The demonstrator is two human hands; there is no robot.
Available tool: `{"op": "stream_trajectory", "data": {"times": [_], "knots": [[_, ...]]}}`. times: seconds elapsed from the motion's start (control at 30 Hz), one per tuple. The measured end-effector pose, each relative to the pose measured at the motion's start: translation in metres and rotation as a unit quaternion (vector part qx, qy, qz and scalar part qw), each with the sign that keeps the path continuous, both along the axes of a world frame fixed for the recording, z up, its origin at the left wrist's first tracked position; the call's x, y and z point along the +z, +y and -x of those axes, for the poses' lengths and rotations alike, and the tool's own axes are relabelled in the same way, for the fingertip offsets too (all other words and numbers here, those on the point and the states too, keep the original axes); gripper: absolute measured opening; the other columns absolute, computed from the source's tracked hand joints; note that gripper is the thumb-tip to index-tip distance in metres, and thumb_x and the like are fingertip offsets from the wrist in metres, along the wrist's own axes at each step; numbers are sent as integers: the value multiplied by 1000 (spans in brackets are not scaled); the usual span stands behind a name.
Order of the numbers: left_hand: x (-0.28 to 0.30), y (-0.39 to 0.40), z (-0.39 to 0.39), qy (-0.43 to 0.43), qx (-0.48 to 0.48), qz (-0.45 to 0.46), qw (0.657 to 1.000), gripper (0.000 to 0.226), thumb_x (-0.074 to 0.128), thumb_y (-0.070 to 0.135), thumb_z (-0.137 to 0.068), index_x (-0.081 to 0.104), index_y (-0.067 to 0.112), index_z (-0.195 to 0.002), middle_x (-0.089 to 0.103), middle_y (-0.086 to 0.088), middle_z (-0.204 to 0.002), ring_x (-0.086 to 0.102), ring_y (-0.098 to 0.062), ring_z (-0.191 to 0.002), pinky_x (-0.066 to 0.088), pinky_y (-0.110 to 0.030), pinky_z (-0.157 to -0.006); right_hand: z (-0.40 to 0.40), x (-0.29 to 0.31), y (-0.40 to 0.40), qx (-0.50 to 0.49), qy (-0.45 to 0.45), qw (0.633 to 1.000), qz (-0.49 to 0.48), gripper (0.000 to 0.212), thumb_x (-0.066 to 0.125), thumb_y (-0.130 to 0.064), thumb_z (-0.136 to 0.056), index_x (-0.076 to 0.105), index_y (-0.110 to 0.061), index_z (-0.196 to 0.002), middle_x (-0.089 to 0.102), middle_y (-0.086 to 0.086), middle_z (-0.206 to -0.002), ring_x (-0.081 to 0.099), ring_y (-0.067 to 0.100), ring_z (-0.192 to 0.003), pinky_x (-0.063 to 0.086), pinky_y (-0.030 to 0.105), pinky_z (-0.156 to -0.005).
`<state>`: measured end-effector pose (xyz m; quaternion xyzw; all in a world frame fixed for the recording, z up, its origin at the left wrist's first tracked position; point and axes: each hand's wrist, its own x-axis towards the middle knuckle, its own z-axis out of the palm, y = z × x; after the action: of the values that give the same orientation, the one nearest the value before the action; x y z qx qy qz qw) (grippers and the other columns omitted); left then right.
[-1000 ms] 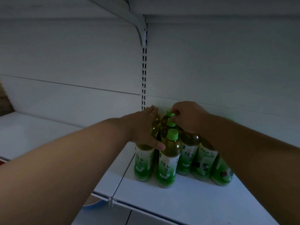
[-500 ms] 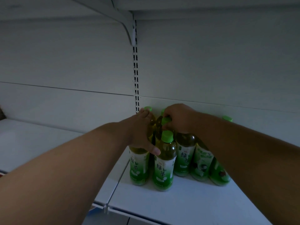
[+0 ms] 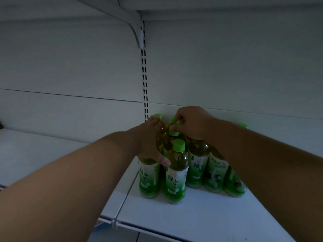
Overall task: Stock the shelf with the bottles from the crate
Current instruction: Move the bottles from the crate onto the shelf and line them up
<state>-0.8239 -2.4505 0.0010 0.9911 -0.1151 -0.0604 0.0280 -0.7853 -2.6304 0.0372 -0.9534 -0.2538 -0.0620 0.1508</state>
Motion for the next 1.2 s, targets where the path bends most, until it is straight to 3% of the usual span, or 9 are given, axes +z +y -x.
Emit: {"op": "stream_trajectory", "data": {"times": [0.07, 0.17, 0.27, 0.4, 0.6, 0.83, 0.97, 1.07, 1.2], "knots": [[0, -1, 0, 6, 0, -13, 1000, 146, 77, 75, -59, -13, 16, -158, -20, -2, -165, -23, -18, -149, 2, -41, -122, 14, 7, -9, 48, 11, 999, -24, 35, 69, -52, -87, 66, -23, -109, 63, -5, -100, 60, 14, -92, 48, 28, -74], [1, 0, -3, 1, -9, -30, 1000, 151, 78, 76, -57, -14, 12, -157, -21, -7, -165, -22, -22, -150, 2, -40, -124, 33, 11, -15, 102, 86, 987, 85, 40, 73, -54, -83, 66, -29, -114, 57, -10, -101, 56, 11, -93, 48, 30, -79], [-2, 2, -7, -4, -14, -37, 999, 152, 78, 77, -54, -12, 11, -158, -20, -12, -165, -22, -26, -150, 2, -41, -124, 31, 1, -13, 122, 68, 977, 158, 45, 77, -47, -82, 66, -23, -119, 56, -8, -100, 54, 14, -95, 41, 29, -76], [-3, 3, -8, -3, -12, -37, 999, 155, 76, 82, -49, -9, 15, -159, -19, -11, -165, -23, -27, -150, 2, -44, -124, 29, -3, -6, 139, 17, 979, 149, 34, 77, -43, -83, 68, -18, -105, 48, -13, -77, 51, 14, -82, 34, 28, -68], [7, -4, -3, 9, -21, -48, 999, 143, 80, 69, -62, -13, 17, -158, -21, -8, -165, -24, -25, -149, 0, -42, -122, 27, -9, -2, 144, 16, 983, 110, 23, 77, -39, -83, 67, -20, -92, 52, -13, -66, 53, 10, -68, 45, 30, -73], [12, 0, -4, 23, -13, -81, 996, 150, 81, 71, -58, -16, 16, -157, -24, -5, -164, -25, -21, -148, 2, -41, -122, 29, -13, -2, 126, 30, 988, 81, 31, 80, -40, -81, 70, -19, -102, 58, -10, -69, 61, 13, -72, 51, 32, -78], [13, -5, 0, 13, -18, -74, 997, 147, 81, 72, -59, -12, 17, -159, -19, -6, -166, -23, -23, -149, 3, -43, -121, 32, -4, -22, 93, 109, 990, -1, 63, 88, -34, -73, 63, -23, -129, 71, -4, -97, 70, 13, -81, 53, 32, -85], [13, -5, 5, 15, -16, -49, 999, 146, 81, 72, -59, -13, 20, -158, -19, -1, -166, -23, -19, -149, 3, -44, -123, 26, 6, -43, 56, 71, 995, -45, 51, 85, -22, -79, 66, -20, -126, 70, -2, -106, 68, 16, -89, 54, 29, -83], [28, -25, 10, -3, -40, -22, 999, 142, 78, 72, -61, -15, 24, -157, -22, 3, -165, -18, -14, -150, 5, -39, -124, 15, 10, -63, -4, -11, 1000, 16, 36, 73, -28, -89, 67, -23, -125, 65, -2, -119, 57, 13, -96, 40, 21, -73]]}}
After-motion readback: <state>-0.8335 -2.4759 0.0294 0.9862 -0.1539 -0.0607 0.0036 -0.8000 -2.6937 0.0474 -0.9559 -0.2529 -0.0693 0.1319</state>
